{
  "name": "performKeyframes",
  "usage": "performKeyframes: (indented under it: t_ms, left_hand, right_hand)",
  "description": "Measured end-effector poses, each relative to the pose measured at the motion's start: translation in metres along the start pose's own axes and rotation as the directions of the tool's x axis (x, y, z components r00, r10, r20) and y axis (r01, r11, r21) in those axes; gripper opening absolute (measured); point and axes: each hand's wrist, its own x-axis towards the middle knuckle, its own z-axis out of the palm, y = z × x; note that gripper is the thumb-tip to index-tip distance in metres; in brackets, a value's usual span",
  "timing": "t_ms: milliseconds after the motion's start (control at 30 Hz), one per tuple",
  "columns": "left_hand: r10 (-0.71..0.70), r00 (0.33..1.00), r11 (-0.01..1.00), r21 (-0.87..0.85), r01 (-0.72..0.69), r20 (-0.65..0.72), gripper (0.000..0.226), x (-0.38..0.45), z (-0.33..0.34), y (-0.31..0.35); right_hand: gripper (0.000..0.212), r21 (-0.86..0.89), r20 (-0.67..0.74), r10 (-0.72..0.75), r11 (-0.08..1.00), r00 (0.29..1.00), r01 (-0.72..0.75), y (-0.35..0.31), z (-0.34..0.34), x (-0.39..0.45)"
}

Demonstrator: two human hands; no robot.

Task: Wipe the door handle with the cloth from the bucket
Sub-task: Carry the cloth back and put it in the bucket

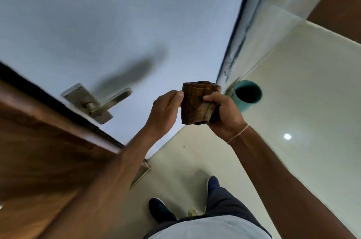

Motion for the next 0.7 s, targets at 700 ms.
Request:
performKeyframes:
  t_ms: [700]
  left_hand:
    - [-0.317, 0.878, 0.858, -0.287, 0.426, 0.357, 0.034, 0.184, 0.313, 0.118]
  right_hand:
    - [0.045, -0.027, -0.142, -0.009, 1.000, 0.990, 0.005, -0.183, -0.325, 0.046]
